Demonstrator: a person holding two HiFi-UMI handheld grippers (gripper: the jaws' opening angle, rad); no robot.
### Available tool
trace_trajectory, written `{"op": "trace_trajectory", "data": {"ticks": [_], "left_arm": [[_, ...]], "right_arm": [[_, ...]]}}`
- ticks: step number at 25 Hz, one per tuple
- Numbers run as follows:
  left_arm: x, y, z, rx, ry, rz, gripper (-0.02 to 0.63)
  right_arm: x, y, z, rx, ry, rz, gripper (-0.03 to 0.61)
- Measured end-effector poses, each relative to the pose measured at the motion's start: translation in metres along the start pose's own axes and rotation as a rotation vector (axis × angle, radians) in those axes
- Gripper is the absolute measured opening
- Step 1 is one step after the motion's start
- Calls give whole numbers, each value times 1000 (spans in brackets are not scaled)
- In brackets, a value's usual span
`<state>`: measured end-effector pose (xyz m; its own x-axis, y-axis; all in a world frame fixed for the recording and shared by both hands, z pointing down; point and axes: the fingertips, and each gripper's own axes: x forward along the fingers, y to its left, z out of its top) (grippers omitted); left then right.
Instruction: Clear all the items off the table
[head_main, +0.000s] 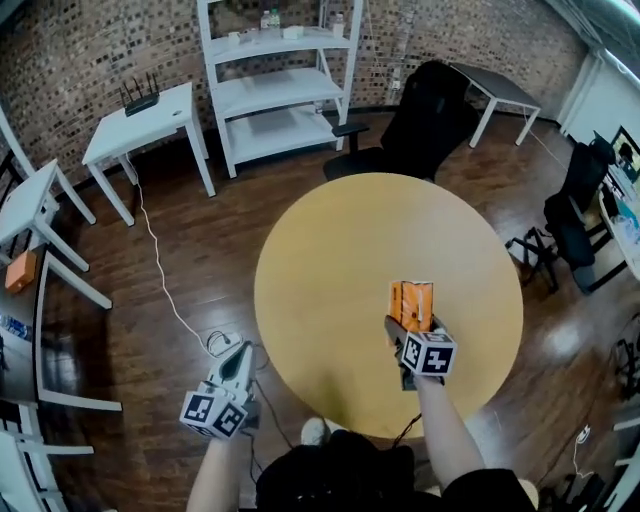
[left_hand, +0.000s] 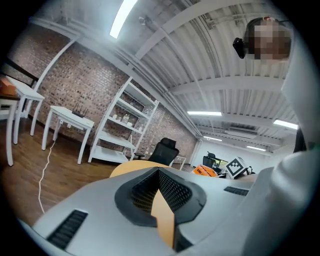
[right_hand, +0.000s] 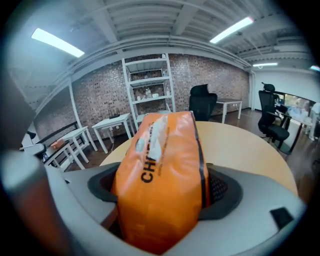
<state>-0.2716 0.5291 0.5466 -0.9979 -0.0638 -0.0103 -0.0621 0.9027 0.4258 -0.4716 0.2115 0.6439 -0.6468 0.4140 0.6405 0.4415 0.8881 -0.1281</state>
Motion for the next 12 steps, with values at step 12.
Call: {"op": "trace_trajectory", "data": {"ticks": [12], "left_arm": [[109,-127,-28,50,100,-436,-9]], "right_arm": [[-156,-135,-71,319,-169,-309,442]]}}
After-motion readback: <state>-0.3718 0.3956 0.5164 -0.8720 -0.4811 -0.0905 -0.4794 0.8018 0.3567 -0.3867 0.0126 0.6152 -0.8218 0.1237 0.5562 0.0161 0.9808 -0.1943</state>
